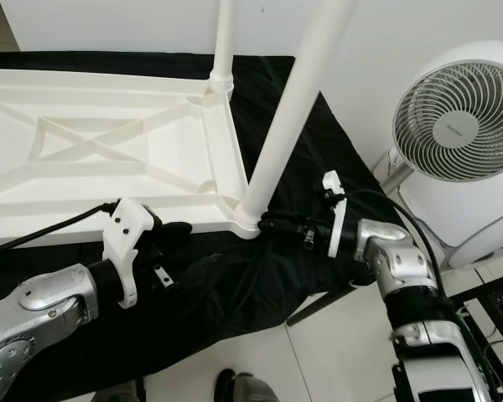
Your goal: Building children table
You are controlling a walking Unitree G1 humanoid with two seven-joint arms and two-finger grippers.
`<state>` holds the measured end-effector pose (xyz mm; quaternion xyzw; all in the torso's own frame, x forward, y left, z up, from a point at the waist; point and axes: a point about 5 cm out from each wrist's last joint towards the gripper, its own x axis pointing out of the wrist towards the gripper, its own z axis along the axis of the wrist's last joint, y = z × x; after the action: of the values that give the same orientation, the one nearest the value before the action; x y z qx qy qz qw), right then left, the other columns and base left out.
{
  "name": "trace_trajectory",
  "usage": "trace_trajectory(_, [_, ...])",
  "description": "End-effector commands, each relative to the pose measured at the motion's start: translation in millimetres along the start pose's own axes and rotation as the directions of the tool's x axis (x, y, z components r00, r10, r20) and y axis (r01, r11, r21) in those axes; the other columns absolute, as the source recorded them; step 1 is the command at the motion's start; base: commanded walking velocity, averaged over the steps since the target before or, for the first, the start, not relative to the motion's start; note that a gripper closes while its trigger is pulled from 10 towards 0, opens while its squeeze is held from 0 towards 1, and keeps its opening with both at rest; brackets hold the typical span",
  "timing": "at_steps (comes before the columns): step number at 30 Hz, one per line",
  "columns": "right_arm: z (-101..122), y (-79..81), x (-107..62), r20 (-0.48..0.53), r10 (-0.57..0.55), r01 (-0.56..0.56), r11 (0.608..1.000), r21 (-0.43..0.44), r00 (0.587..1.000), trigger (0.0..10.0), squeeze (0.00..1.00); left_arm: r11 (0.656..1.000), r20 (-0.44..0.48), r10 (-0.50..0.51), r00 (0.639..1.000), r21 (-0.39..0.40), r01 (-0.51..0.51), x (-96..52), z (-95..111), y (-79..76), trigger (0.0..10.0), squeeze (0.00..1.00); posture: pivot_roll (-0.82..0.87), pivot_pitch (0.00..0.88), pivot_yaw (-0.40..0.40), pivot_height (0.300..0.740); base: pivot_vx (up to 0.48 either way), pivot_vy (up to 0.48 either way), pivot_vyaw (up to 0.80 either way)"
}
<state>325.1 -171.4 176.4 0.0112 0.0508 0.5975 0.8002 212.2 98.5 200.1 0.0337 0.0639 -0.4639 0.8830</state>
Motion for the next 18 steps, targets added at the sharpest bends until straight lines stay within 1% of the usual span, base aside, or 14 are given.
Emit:
trace_trajectory(1, [6.8,0.8,2.1,0.040,0.040,-0.040,0.999,-0.002,0.998,10.0,0.00,0.986,-0.009,-0.164,0.986,-0.004,0.164,-0.1,-1.2,-14.4,10.0,0.00,0.21,0.198,-0.161,0.740,0.000,0.000,0.00])
trace_trajectory(4, [7.8,1.1,3.7,0.046,0.053,-0.053,0.999,0.002,0.998,10.0,0.00,0.987,-0.011,-0.163,0.987,-0.005,0.163,-0.7,-1.0,-14.4,10.0,0.00,0.23,0.205,-0.160,0.740,0.000,0.000,0.00])
trace_trajectory(5, [9.0,2.4,6.7,0.059,0.079,-0.081,0.997,0.018,0.995,10.0,0.00,0.987,-0.013,-0.160,0.987,-0.004,0.160,-1.2,-0.6,-13.9,10.0,0.00,0.23,0.205,-0.160,0.740,0.000,0.000,0.00])
trace_trajectory(7, [9.0,2.4,6.7,0.059,0.079,-0.081,0.997,0.018,0.995,10.0,0.00,0.987,-0.013,-0.160,0.987,-0.004,0.160,-1.2,-0.6,-13.9,10.0,0.00,0.23,0.205,-0.160,0.740,0.000,0.000,0.00])
trace_trajectory(9, [8.2,8.1,11.9,0.064,0.144,-0.147,0.988,0.037,0.987,10.0,0.00,0.989,-0.017,-0.149,0.989,-0.001,0.149,-2.4,-0.2,-13.1,10.0,0.00,0.23,0.208,-0.161,0.740,0.000,0.000,0.00])
trace_trajectory(10, [8.2,8.1,11.9,0.064,0.144,-0.147,0.988,0.037,0.987,10.0,0.00,0.989,-0.017,-0.149,0.989,-0.001,0.149,-2.4,-0.2,-13.1,10.0,0.00,0.23,0.208,-0.161,0.740,0.000,0.000,0.00])
trace_trajectory(11, [7.3,10.1,13.5,0.066,0.173,-0.176,0.983,0.043,0.983,10.0,0.00,0.989,-0.020,-0.146,0.989,-0.002,0.146,-2.8,0.0,-13.1,10.0,0.00,0.23,0.208,-0.161,0.740,0.000,0.000,0.00])
trace_trajectory(14, [8.0,9.5,14.4,0.079,0.172,-0.176,0.983,0.046,0.982,10.0,0.00,0.990,-0.020,-0.143,0.990,-0.006,0.143,-3.4,0.2,-13.4,10.0,0.00,0.24,0.214,-0.164,0.740,0.000,0.000,0.00])
trace_trajectory(17, [18.1,1.2,13.5,0.147,0.133,-0.140,0.990,0.035,0.980,10.0,0.00,0.989,-0.022,-0.145,0.989,-0.009,0.145,-4.0,0.5,-14.3,10.0,0.00,0.24,0.215,-0.163,0.740,0.000,0.000,0.00])
trace_trajectory(18, [18.1,1.2,13.5,0.147,0.133,-0.140,0.990,0.035,0.980,10.0,0.00,0.989,-0.022,-0.145,0.989,-0.009,0.145,-4.0,0.5,-14.3,10.0,0.00,0.24,0.215,-0.163,0.740,0.000,0.000,0.00])
